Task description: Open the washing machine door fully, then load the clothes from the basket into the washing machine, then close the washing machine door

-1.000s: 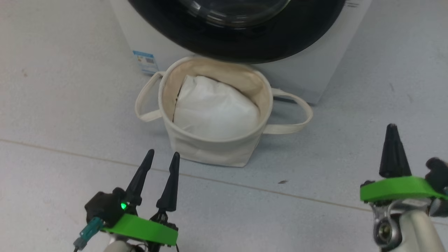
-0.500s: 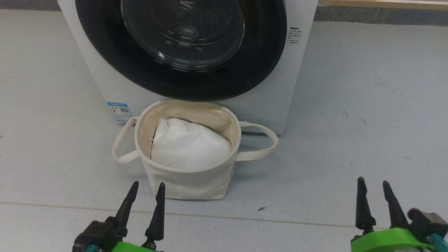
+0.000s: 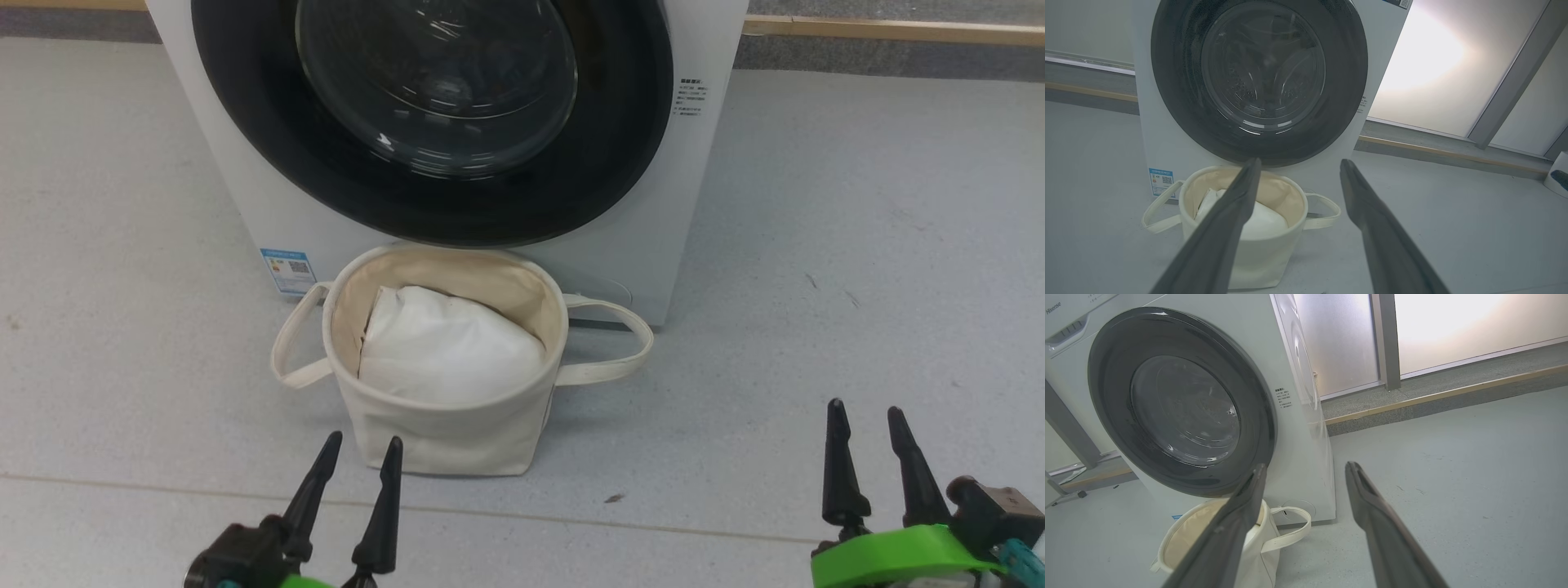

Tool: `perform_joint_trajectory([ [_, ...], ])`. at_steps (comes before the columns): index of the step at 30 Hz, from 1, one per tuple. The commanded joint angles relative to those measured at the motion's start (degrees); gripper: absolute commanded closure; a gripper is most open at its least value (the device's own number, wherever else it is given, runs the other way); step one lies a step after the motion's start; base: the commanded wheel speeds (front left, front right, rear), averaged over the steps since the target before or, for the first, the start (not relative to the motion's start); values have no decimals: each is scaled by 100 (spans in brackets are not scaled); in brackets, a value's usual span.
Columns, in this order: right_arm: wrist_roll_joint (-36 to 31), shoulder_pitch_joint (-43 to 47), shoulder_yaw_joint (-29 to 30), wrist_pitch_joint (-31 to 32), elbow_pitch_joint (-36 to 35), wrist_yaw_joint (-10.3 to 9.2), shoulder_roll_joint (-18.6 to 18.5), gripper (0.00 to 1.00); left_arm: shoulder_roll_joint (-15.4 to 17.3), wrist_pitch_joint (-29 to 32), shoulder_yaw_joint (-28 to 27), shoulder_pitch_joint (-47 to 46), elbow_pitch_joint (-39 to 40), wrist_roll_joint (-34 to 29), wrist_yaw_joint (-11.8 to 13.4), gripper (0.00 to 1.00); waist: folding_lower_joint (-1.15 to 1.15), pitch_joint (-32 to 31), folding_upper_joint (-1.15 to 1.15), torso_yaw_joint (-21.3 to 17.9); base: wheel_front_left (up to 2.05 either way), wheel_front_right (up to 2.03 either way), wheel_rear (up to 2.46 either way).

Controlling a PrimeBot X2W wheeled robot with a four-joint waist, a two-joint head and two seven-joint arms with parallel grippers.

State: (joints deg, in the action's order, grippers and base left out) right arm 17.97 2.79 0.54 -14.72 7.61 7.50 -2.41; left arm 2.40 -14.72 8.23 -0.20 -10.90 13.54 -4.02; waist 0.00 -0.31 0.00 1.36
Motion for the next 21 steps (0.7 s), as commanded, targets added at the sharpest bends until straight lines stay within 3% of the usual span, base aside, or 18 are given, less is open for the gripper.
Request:
perform_joint_trajectory([
  [1, -53, -106, -180, -28, -236, -1, -47, 0, 48, -28, -207, -117, 159, -30, 67, 0, 0, 6, 0, 2, 0, 0, 0],
  [9, -129, -118, -196, -28, -305, -1, -47, 0, 48, -28, -236, -141, 112, -122, 226, 0, 0, 29, 0, 19, 0, 0, 0],
  [21, -113, -112, -222, -28, -276, -1, -47, 0, 48, -28, -229, -147, 80, -138, 260, 0, 0, 1, 0, 89, 0, 0, 0],
])
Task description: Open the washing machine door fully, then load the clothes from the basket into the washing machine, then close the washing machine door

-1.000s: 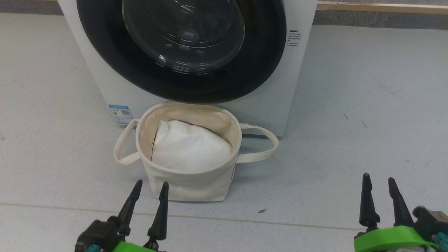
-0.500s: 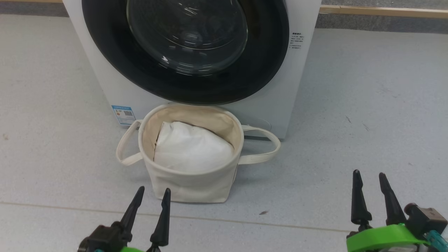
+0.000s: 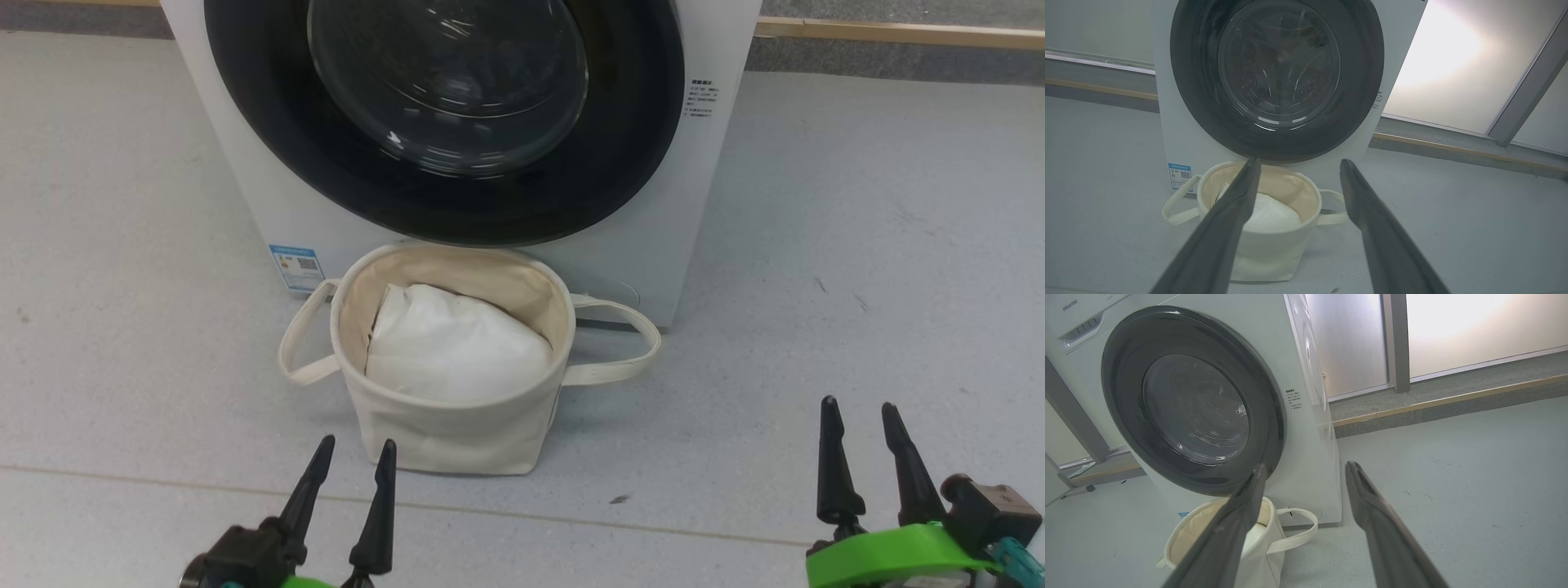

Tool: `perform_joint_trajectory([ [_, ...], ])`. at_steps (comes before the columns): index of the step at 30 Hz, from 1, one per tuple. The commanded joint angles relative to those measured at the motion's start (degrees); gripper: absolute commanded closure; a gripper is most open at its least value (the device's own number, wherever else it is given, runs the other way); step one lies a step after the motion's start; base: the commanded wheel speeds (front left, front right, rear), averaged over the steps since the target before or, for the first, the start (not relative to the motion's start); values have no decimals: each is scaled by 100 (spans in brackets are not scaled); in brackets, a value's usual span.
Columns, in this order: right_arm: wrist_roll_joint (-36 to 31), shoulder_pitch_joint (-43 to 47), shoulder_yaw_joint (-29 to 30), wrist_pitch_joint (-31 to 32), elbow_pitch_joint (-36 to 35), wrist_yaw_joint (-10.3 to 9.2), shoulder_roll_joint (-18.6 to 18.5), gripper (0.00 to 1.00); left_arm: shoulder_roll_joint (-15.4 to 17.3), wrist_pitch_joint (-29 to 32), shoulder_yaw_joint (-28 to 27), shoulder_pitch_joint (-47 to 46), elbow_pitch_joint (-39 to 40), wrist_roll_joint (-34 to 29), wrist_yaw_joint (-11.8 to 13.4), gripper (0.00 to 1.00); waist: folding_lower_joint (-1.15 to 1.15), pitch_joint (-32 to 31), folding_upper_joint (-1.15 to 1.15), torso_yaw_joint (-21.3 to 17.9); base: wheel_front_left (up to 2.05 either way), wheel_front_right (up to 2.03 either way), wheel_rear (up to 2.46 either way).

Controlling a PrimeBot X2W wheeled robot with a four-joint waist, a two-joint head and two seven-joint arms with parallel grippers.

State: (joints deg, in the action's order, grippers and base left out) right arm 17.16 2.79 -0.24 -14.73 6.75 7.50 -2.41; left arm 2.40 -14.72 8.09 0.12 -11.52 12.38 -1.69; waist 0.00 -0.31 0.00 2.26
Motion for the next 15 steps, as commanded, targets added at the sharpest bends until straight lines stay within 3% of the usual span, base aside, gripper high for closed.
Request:
perform_joint_trajectory([
  [1, -32, -111, -150, -27, -183, -1, -47, 0, 48, -28, -219, -178, 144, -19, 27, 0, 0, 1, 0, 3, 0, 0, 0],
  [15, -26, -138, -112, -27, -140, -1, -47, 0, 48, -28, -209, -189, 124, -24, 4, 0, 0, 24, 0, 28, 0, 0, 0],
])
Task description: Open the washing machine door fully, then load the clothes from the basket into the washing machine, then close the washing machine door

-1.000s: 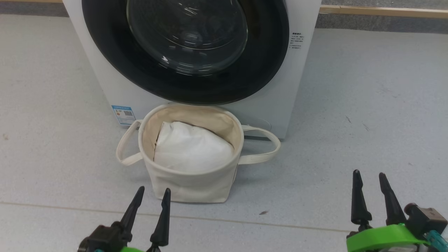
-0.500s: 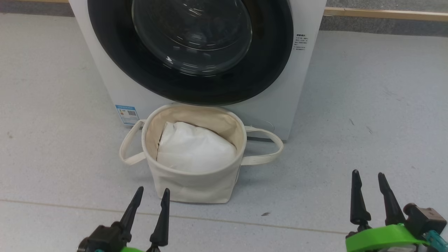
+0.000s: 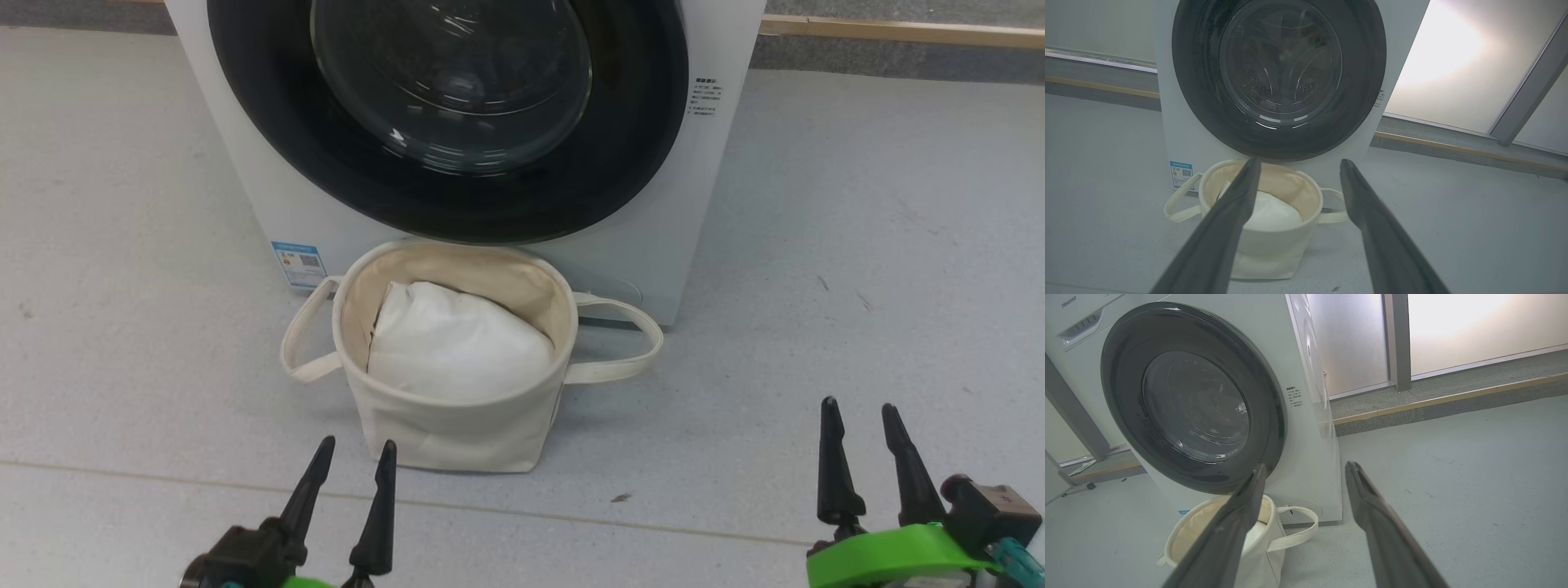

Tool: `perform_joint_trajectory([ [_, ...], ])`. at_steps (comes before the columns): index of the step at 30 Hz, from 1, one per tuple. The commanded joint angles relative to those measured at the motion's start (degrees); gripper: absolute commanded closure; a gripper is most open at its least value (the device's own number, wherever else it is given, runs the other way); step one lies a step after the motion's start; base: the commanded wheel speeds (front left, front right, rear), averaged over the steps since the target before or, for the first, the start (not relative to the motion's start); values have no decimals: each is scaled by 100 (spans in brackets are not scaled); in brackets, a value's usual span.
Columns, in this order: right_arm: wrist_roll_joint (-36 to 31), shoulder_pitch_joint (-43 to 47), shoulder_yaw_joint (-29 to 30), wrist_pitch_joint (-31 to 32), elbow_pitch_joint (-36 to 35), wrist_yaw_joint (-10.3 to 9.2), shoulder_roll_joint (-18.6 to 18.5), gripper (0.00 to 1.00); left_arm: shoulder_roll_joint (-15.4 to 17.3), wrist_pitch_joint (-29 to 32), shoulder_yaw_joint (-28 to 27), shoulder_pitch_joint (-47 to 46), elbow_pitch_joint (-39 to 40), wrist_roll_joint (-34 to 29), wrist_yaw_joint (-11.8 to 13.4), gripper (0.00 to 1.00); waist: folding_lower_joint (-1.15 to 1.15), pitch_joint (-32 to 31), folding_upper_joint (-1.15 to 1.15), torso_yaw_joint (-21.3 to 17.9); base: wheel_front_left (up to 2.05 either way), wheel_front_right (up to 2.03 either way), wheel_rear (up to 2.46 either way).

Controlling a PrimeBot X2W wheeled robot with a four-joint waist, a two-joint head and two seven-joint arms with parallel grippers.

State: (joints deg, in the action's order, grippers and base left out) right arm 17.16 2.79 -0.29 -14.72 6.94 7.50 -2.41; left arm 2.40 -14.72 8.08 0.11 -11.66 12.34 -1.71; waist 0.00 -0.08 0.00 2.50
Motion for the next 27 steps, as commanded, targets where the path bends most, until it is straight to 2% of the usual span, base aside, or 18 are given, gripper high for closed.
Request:
perform_joint_trajectory([
  [1, -27, -138, -102, -28, -158, -1, -47, 0, 48, -28, -204, -186, 137, -21, 5, 0, 0, 2, 0, 10, 0, 0, 0],
  [27, -18, -139, -34, -28, -120, -1, -47, 0, 48, -28, -252, -179, 150, -152, -72, 0, 0, -29, 0, -17, 0, 0, 0],
])
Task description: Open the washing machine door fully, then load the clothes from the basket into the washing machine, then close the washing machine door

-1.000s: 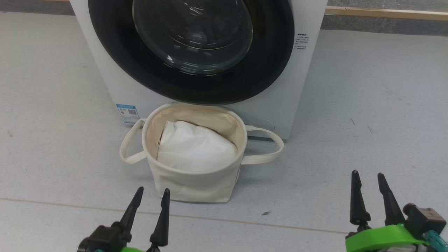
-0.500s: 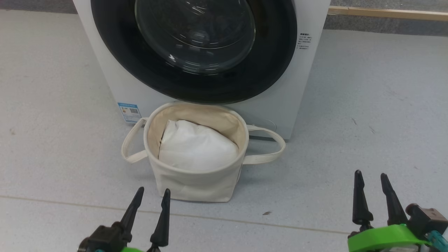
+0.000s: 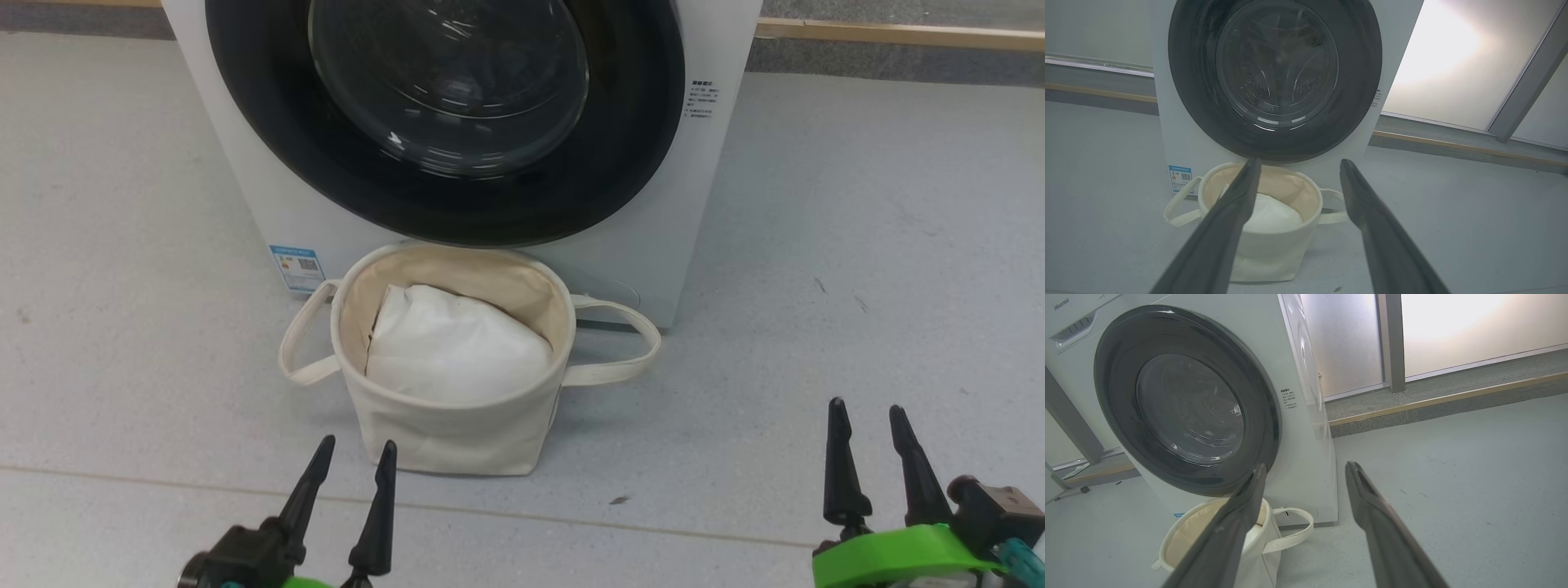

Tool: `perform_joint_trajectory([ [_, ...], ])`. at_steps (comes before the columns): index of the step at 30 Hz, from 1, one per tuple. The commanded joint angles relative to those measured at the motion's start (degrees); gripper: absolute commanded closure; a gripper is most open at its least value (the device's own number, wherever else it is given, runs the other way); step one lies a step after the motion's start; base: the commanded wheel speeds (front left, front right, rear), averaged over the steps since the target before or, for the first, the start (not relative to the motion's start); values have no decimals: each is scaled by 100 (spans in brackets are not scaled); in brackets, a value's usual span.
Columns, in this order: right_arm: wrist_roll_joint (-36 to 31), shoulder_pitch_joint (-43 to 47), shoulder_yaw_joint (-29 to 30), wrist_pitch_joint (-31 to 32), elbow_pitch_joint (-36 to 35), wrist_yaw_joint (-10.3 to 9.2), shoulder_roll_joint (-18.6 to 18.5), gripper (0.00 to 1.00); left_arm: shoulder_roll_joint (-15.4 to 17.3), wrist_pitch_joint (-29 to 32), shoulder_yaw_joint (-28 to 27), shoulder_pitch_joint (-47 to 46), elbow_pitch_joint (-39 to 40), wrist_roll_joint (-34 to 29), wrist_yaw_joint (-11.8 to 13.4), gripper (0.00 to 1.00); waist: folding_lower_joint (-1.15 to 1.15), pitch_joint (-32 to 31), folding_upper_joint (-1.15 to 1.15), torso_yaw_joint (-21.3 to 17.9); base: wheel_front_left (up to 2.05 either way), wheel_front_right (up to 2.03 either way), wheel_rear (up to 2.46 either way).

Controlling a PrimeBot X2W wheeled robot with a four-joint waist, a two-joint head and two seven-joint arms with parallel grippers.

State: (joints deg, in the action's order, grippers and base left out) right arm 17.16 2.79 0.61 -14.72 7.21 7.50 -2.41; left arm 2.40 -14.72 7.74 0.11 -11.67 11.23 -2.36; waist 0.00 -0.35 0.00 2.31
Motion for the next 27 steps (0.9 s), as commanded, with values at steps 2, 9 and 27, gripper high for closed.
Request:
perform_joint_trajectory([
  [2, -68, -140, -125, -28, -142, -1, -47, 0, 48, -28, -219, -178, 152, -75, -2, 0, 0, -12, 0, 1, 0, 0, 0],
  [9, -115, -141, -138, -28, -135, -1, -47, 0, 48, -28, -215, -177, 159, -114, 28, 0, 0, -17, 0, 7, 0, 0, 0],
  [27, -130, 67, -17, 6, 490, 0, 6, 100, -35, 13, 74, 128, -431, -131, -2, 100, 0, 12, 0, -13, 0, 0, 0],
])
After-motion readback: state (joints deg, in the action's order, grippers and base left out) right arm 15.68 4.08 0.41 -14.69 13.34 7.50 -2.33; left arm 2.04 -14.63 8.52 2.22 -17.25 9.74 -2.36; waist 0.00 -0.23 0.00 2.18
